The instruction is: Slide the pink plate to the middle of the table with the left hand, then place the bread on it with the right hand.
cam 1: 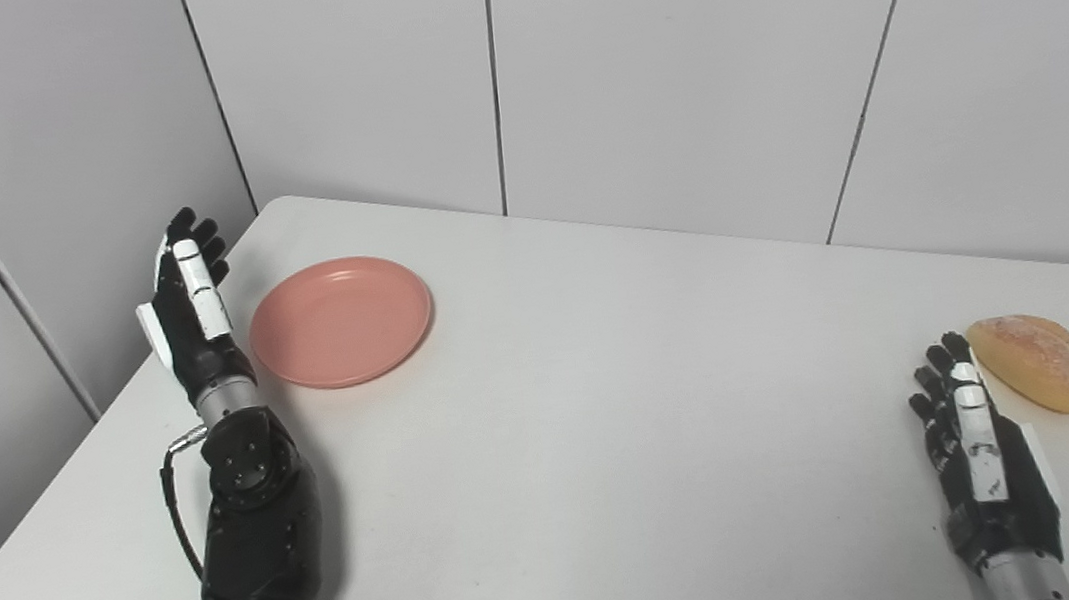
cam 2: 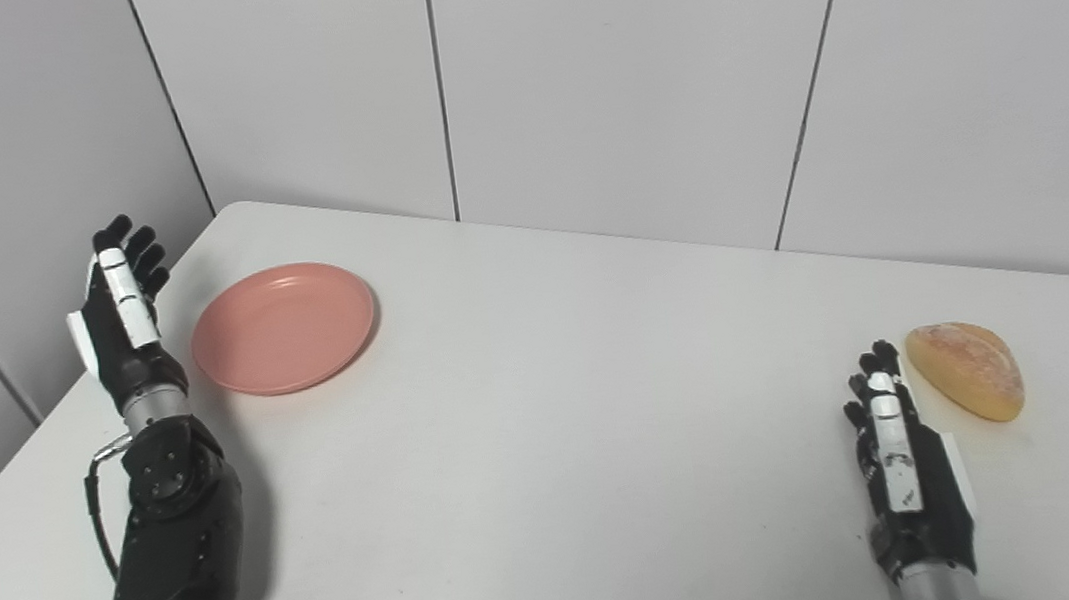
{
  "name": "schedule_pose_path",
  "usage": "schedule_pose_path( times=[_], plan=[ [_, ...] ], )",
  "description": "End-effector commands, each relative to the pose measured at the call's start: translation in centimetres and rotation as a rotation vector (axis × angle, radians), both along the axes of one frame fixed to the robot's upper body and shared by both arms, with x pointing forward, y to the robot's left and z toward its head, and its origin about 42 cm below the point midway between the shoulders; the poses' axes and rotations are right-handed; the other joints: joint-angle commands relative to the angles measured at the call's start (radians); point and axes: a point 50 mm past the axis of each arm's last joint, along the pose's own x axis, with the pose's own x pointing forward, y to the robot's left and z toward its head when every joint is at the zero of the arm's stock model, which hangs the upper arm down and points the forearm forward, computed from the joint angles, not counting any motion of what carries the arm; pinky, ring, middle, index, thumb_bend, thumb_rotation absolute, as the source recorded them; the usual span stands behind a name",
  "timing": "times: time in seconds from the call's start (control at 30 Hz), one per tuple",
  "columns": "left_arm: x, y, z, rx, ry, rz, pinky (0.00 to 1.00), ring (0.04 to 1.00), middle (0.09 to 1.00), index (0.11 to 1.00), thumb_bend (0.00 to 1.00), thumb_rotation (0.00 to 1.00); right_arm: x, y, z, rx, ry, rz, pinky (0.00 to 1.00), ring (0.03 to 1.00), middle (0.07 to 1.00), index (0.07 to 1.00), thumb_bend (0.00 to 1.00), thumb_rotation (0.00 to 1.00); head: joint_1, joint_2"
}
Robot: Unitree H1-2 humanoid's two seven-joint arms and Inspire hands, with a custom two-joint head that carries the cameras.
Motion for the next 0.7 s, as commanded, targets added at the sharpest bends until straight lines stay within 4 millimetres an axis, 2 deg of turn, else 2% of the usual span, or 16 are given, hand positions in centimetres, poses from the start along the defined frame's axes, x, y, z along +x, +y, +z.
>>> schedule_pose_path(
  times=[0.0, 0.43, 0.67],
  plan=[
    [0.7, 0.6, 2.1, 0.051, -0.069, 0.007, 0.84, 0.818, 0.807, 0.798, 0.56, 1.00, 0.2, -0.3, 1.0, 0.001, -0.055, 0.002, 1.00, 1.000, 1.000, 1.000, 0.55, 0.90, -0.002, 0.002],
    [1.2, 0.2, -0.4, -0.012, 0.031, 0.000, 0.86, 0.846, 0.829, 0.820, 0.53, 1.00, 0.2, -0.2, 1.2, 0.005, -0.059, -0.005, 1.00, 1.000, 1.000, 1.000, 0.56, 0.89, -0.001, 0.005],
    [2.0, -0.7, -1.1, -0.045, 0.090, -0.024, 0.84, 0.819, 0.799, 0.785, 0.53, 1.00, 0.1, -0.3, 1.3, 0.001, -0.057, -0.007, 1.00, 1.000, 1.000, 1.000, 0.55, 0.90, -0.001, 0.009]
  ],
)
